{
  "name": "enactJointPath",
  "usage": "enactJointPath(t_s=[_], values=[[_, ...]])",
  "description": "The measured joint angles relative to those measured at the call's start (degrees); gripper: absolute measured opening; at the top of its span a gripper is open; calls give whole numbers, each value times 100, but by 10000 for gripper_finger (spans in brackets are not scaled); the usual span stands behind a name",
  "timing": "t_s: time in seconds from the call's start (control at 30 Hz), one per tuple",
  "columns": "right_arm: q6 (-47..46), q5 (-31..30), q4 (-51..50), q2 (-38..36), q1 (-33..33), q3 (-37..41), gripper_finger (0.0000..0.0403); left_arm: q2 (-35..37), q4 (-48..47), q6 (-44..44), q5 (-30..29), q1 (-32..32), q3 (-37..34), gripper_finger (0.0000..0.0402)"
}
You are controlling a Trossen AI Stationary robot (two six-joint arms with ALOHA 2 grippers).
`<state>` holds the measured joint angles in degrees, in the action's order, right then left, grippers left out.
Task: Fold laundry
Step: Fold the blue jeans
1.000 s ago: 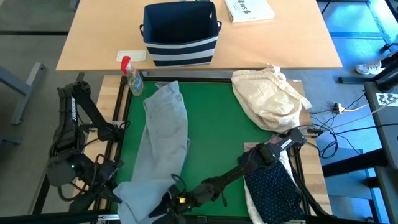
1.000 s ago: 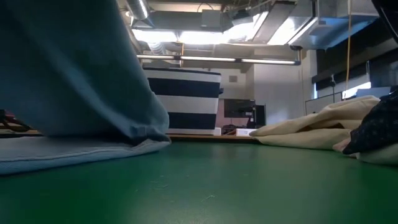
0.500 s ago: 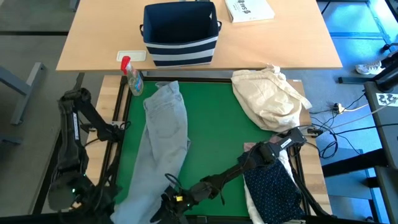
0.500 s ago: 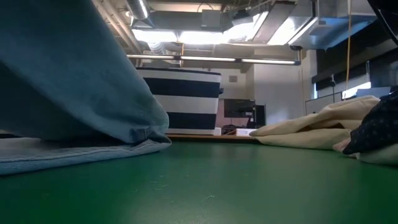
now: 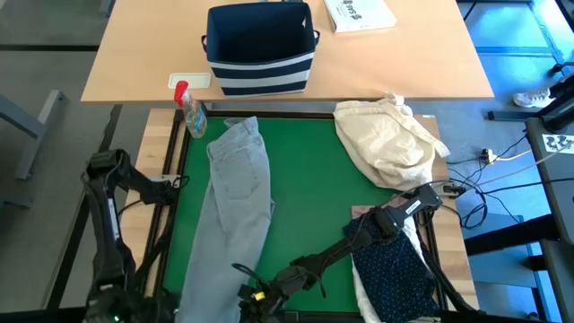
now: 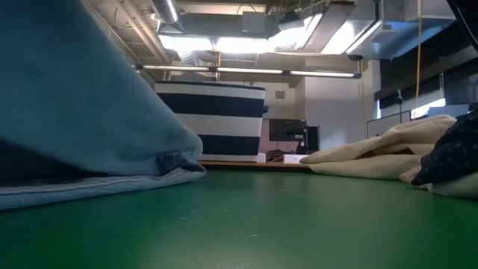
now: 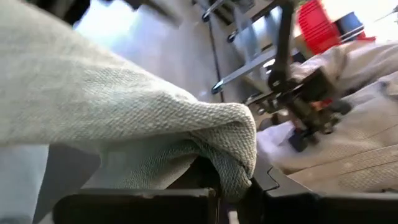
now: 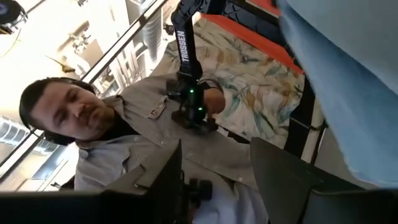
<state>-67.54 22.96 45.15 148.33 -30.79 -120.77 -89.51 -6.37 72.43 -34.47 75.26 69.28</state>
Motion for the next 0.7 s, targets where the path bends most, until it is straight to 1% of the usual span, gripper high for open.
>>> enactJointPath(t_s=[0.13,0.23,0.3,0.4,0.5,0.6,0.63,0.67,0.7], values=[[-212,227,-25,-2,16,0,191,-365,-24,356,247,-3,0,19],[-361,374,-45,-2,18,0,191,-523,-54,491,599,-94,0,26],[-411,406,-72,-2,18,0,191,-567,-128,623,966,-192,0,43],[-422,500,-85,-4,32,0,191,-582,-423,918,1679,-309,0,83],[-457,578,-217,-9,53,-2,191,-577,-634,1203,2509,-345,0,124],[-568,622,-228,-9,60,-2,191,-569,-717,1825,3359,-272,0,152],[-571,618,-227,-9,62,-2,191,-569,-721,2004,3491,-205,0,158],[-571,599,-225,-9,70,-2,191,-569,-731,2141,3498,-111,0,162],[-574,562,-223,-9,85,-2,191,-569,-734,2233,3366,-9,0,165]])
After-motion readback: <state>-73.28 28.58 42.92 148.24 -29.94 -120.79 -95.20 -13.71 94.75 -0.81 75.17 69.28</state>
